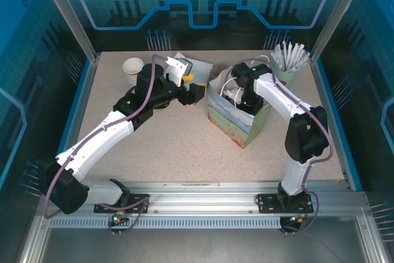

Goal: Pack the takeout coffee

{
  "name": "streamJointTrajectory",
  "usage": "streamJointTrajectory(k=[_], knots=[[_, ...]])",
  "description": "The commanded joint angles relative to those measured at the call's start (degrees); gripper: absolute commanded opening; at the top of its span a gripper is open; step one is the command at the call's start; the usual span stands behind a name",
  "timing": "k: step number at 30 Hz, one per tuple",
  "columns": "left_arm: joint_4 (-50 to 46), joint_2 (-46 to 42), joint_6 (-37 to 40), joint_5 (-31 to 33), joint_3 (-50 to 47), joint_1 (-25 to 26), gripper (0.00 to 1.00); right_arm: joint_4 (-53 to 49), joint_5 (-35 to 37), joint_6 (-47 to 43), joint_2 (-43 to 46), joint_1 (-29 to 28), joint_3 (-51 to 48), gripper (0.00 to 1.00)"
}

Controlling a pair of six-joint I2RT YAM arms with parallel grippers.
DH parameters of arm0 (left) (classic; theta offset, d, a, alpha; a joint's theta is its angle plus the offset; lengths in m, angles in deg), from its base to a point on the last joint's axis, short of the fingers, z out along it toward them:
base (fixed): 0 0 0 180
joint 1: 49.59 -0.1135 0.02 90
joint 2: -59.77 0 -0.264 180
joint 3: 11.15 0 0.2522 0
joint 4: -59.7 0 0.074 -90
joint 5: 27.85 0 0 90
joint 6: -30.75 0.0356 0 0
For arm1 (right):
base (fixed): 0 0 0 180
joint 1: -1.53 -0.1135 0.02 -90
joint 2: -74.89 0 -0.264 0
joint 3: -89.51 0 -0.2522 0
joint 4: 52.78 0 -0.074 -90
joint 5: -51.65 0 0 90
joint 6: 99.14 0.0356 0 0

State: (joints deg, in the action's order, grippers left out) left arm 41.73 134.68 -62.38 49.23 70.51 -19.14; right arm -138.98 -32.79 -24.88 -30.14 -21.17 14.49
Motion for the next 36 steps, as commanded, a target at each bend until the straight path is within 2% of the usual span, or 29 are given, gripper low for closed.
streamJointTrajectory(k=[1, 13, 28, 32, 36], knots=[[1.19, -1.7, -1.2, -1.55, -0.75, -0.42, 0.72, 0.66, 0.29, -1.09, -2.77, 1.0, -2.36, 0.38], [1.43, -1.73, -1.99, -2.03, -1.82, -0.41, 0.72, 2.81, -0.36, -1.04, -6.33, 1.08, -3.19, 0.38], [2.54, -2.07, -3.57, -2.81, -5.22, -0.35, 0.72, 8.44, 2.91, 0.37, -8.74, 0.95, -6.2, 0.38], [2.63, -2.32, -3.74, -2.78, -5.8, -0.31, 0.72, 6.78, 3.01, 0.46, -5.77, 0.4, -4.51, 0.46], [2.45, -2.4, -3.88, -2.58, -6.25, -0.32, 0.72, 4.26, 3.14, 0.37, -2.62, -0.24, -1.97, 0.65]])
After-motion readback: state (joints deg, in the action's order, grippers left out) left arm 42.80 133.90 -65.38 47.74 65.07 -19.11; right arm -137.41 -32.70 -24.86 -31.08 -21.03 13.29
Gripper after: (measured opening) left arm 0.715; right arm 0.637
